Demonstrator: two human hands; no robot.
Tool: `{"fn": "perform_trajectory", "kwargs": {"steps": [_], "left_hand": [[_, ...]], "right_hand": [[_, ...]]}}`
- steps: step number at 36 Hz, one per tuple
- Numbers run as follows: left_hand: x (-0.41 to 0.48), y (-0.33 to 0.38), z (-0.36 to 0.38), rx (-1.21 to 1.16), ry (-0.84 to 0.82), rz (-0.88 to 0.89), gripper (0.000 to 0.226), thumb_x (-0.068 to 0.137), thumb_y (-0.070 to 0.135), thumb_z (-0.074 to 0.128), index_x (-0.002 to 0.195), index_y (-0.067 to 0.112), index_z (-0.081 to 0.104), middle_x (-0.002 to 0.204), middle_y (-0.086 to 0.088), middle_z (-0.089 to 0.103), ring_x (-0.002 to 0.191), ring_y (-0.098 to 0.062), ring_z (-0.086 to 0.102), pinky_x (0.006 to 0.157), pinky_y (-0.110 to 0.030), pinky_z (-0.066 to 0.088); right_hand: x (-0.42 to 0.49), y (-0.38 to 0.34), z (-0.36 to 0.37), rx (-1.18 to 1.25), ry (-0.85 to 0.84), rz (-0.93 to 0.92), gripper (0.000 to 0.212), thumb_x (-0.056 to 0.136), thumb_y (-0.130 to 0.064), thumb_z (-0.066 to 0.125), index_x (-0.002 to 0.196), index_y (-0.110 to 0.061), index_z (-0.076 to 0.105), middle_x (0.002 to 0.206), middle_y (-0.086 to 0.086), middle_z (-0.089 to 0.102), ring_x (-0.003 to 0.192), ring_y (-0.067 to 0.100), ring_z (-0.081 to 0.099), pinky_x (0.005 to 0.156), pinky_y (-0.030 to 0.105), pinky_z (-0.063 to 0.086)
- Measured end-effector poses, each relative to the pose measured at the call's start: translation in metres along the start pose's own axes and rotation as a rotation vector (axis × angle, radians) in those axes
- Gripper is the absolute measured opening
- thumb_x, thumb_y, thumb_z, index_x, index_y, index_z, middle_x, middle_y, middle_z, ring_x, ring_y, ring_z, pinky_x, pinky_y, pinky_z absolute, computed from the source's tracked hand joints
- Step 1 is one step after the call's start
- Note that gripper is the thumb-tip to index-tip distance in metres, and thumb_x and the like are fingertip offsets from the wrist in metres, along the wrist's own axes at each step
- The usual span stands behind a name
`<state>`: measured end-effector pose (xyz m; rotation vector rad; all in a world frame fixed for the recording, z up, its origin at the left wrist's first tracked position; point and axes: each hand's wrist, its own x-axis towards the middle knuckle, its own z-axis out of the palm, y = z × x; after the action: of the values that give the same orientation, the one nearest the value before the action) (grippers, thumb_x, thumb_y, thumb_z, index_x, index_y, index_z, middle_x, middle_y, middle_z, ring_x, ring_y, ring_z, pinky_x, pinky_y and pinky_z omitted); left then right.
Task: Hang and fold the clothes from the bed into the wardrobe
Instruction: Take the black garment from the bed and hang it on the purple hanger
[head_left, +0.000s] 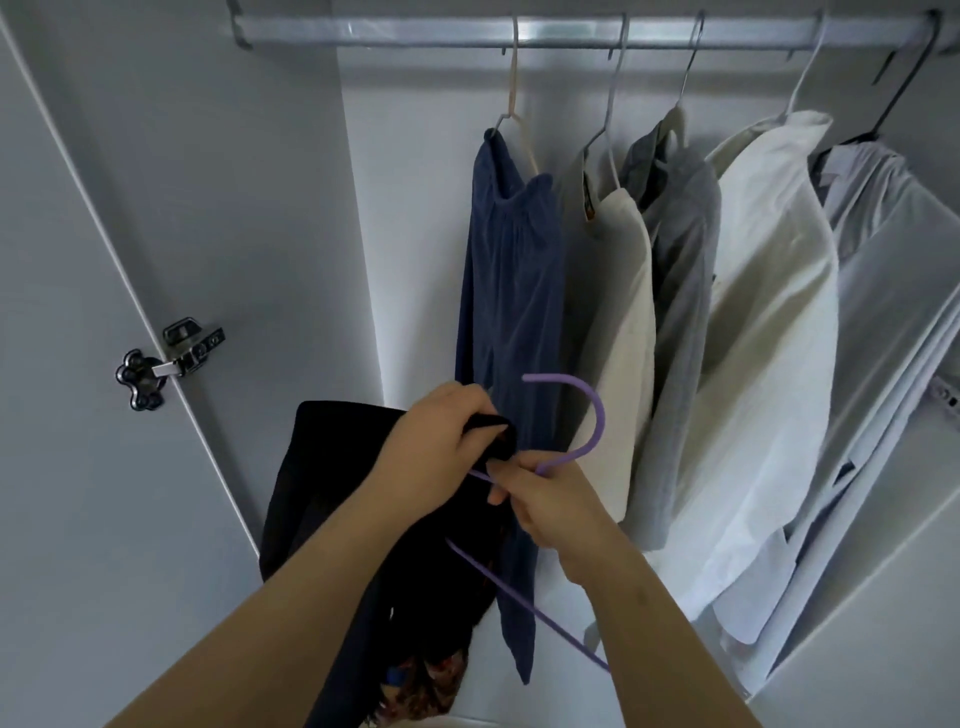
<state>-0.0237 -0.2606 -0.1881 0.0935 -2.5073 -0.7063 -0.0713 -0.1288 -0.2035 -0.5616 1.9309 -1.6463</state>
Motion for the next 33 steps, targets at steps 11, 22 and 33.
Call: {"fn": "perform_trajectory", "kwargs": {"steps": [11, 22, 33], "left_hand": [[-0.008, -0.025, -0.007, 0.567, 0.039, 0.263, 0.036, 0.085, 0.051, 0.042, 0.102, 0.032, 0.068, 0.117, -0.001, 0.059, 0.118, -0.024, 0.042, 0.098, -0.06, 0.029], [-0.003, -0.018, -0.004, 0.408, 0.17, 0.232, 0.039, 0.085, 0.045, 0.043, 0.073, 0.021, 0.071, 0.051, 0.007, 0.056, 0.043, -0.012, 0.053, 0.039, -0.018, 0.033], [0.006, 0.004, -0.013, 0.316, 0.305, 0.034, 0.016, 0.083, 0.032, 0.067, 0.086, 0.017, 0.065, 0.061, 0.005, 0.062, 0.05, -0.008, 0.044, 0.046, -0.01, 0.02]], "right_hand": [[-0.005, 0.0, -0.024, 0.263, 0.161, -0.024, 0.032, 0.089, -0.002, 0.05, 0.057, -0.004, 0.055, 0.033, -0.005, 0.034, 0.029, 0.003, 0.027, 0.032, 0.013, 0.023], [0.0, -0.013, -0.025, 0.011, 0.717, -0.633, 0.022, 0.082, -0.016, 0.067, 0.072, -0.032, 0.056, 0.067, -0.013, 0.06, 0.067, 0.0, 0.058, 0.066, 0.011, 0.047], [0.005, 0.009, 0.006, -0.316, 0.539, -0.509, 0.029, 0.08, -0.019, 0.07, 0.093, -0.028, 0.046, 0.088, -0.015, 0.042, 0.077, -0.003, 0.044, 0.071, 0.0, 0.034]]}}
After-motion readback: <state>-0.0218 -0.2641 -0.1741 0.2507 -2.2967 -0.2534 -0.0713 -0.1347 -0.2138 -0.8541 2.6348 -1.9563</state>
